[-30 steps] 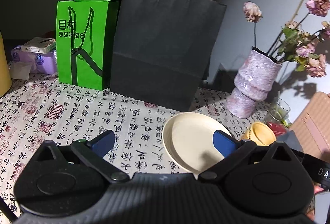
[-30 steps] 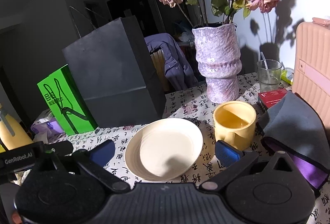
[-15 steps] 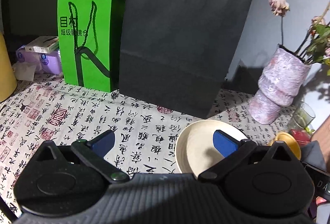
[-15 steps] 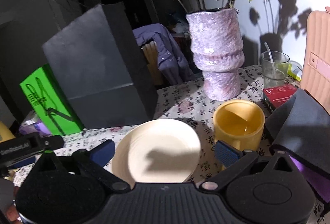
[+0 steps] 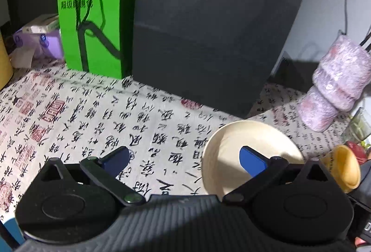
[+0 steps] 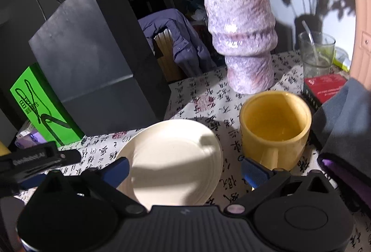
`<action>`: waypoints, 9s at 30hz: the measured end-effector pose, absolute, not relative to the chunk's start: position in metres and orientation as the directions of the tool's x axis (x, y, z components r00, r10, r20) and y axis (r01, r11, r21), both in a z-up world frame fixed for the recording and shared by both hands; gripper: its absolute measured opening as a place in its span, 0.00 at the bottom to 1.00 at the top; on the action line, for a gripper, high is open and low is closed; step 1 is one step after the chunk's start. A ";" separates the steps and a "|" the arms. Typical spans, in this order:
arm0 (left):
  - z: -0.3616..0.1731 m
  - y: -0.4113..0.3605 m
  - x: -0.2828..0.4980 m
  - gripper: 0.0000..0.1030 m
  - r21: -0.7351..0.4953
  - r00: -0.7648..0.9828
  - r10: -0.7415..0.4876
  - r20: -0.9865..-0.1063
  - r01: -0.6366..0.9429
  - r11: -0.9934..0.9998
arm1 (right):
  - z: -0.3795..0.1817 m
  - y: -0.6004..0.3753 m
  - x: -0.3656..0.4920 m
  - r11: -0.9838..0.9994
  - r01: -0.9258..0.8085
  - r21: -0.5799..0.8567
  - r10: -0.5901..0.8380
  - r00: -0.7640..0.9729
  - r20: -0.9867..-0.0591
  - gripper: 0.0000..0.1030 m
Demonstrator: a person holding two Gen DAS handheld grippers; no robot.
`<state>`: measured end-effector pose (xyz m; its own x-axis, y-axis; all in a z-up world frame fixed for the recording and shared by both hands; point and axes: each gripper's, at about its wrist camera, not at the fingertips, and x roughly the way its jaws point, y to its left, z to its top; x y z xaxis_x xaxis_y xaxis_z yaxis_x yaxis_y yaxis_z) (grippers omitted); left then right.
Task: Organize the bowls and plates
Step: 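Move both open tools to the cream plate beside the yellow mug, then close the right tool on the cream plate rim while the left tool closes beside it, then lift the cream plate off the table with both tools, then carry the held cream plate with both tools back from the bags, then carry the held cream plate with both tools toward the plate stack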
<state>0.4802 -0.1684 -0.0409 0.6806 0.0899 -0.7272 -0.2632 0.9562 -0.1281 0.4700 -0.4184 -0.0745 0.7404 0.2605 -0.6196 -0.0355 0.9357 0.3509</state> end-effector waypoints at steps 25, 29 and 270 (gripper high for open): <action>-0.060 -0.182 0.505 1.00 -0.043 0.650 0.144 -0.746 -0.263 0.964 | -0.109 -0.407 0.488 0.958 0.031 0.285 0.195 0.659 -0.727 0.99; -0.060 -0.183 0.506 1.00 -0.032 0.652 0.145 -0.744 -0.252 0.967 | -0.112 -0.405 0.490 0.959 0.039 0.281 0.189 0.652 -0.734 0.99; 0.073 -0.165 0.225 0.16 0.004 0.868 0.037 -0.496 -0.041 0.999 | 0.011 -0.372 0.203 0.977 -0.062 0.205 0.146 0.893 -0.425 0.17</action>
